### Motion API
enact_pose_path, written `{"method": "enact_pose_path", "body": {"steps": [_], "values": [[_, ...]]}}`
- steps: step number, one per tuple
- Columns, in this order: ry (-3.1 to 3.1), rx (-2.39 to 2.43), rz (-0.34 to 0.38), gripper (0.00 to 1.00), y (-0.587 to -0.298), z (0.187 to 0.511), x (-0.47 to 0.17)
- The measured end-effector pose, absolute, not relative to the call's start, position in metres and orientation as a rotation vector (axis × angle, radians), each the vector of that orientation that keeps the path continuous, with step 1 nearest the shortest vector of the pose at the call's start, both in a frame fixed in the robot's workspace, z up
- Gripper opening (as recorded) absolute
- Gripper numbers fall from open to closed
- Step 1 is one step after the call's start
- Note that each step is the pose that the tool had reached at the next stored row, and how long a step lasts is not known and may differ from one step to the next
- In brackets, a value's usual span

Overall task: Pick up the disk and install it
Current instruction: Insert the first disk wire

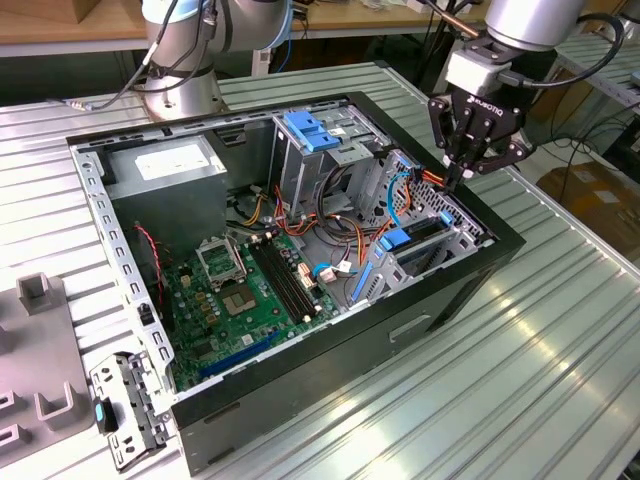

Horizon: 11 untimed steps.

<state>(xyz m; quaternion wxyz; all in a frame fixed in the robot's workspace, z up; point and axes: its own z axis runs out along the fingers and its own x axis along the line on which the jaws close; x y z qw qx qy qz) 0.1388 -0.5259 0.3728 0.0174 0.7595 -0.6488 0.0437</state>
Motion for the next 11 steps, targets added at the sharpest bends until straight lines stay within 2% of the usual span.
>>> {"method": "enact_pose_path", "body": {"steps": [11], "values": [[-2.021, 2.356, 0.136, 0.16, -0.5259, 0.3727, 0.1363]]}}
